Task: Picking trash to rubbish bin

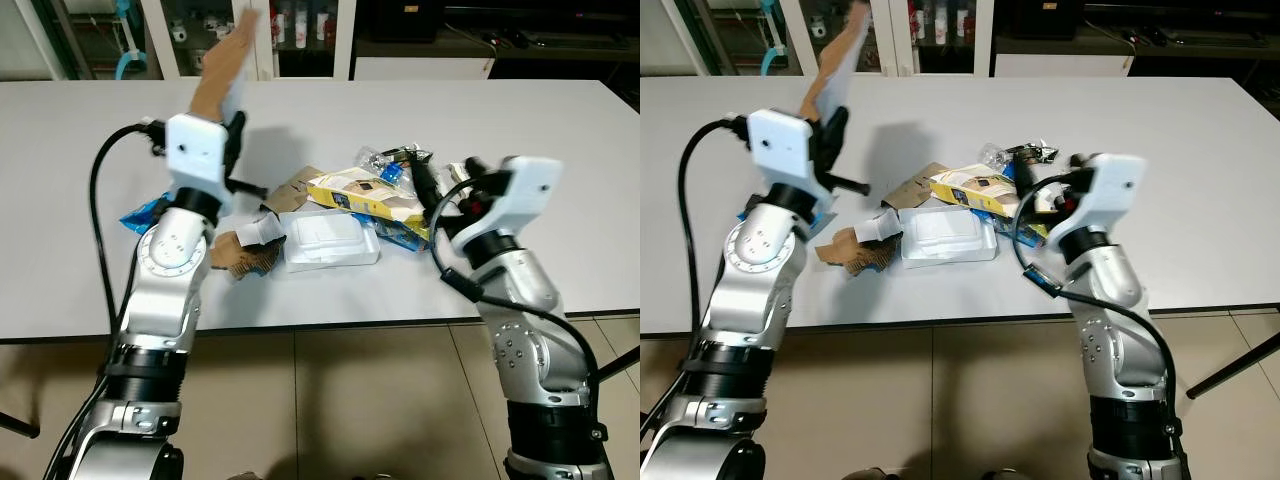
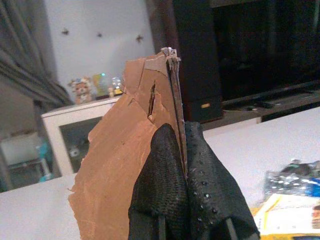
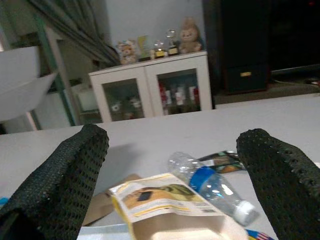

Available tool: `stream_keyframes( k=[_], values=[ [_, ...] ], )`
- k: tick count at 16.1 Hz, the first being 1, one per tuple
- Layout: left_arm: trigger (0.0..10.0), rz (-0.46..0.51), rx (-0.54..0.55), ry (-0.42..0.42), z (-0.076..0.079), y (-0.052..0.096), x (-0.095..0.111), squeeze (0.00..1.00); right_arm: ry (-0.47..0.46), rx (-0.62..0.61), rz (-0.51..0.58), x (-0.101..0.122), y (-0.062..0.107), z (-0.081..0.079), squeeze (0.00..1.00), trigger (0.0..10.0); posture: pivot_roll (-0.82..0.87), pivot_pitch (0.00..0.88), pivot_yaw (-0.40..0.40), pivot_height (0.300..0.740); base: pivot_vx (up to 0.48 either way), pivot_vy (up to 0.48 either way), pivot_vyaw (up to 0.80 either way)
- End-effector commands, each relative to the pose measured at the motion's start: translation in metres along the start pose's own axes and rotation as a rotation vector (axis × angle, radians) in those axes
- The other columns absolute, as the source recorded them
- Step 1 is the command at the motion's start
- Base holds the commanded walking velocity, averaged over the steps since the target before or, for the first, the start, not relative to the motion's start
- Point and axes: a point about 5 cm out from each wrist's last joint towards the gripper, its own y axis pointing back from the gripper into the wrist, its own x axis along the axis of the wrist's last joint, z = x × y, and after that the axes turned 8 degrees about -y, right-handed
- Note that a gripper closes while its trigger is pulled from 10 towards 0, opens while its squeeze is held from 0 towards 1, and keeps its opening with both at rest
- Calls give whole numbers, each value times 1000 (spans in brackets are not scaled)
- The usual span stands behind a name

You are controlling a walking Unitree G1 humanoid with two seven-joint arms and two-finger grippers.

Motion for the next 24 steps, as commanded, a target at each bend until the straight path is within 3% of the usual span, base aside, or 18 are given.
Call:
stream_keyframes(
  k=[1, 3, 6, 11, 24],
  values=[
    [10000, -57, 29, -6, -4, 6, -16, 0, 24, -48, 20, 0, -1, 6, 0, 10000, -4, 34, -1, 740, 0, 0, 0],
    [10000, -111, 73, -1, -7, 13, -32, 0, 52, -75, 22, -2, -1, 9, 0, 10000, 4, 23, -3, 740, 0, 0, 0],
    [10000, -116, 120, -20, -18, 17, -33, 0, 50, -117, 22, -6, 0, 19, 0, 10000, 14, 19, -17, 740, 0, 0, 0],
    [10000, -150, 145, -24, -17, 31, -46, 0, 53, -144, 29, -9, 3, 21, 0, 10000, 6, 10, -24, 740, 0, 0, 0],
    [10000, -143, 89, -26, -3, 24, -49, 0, 85, -134, 33, -16, 6, 18, 0, 10000, 60, 0, -8, 740, 0, 0, 0]
  ],
)
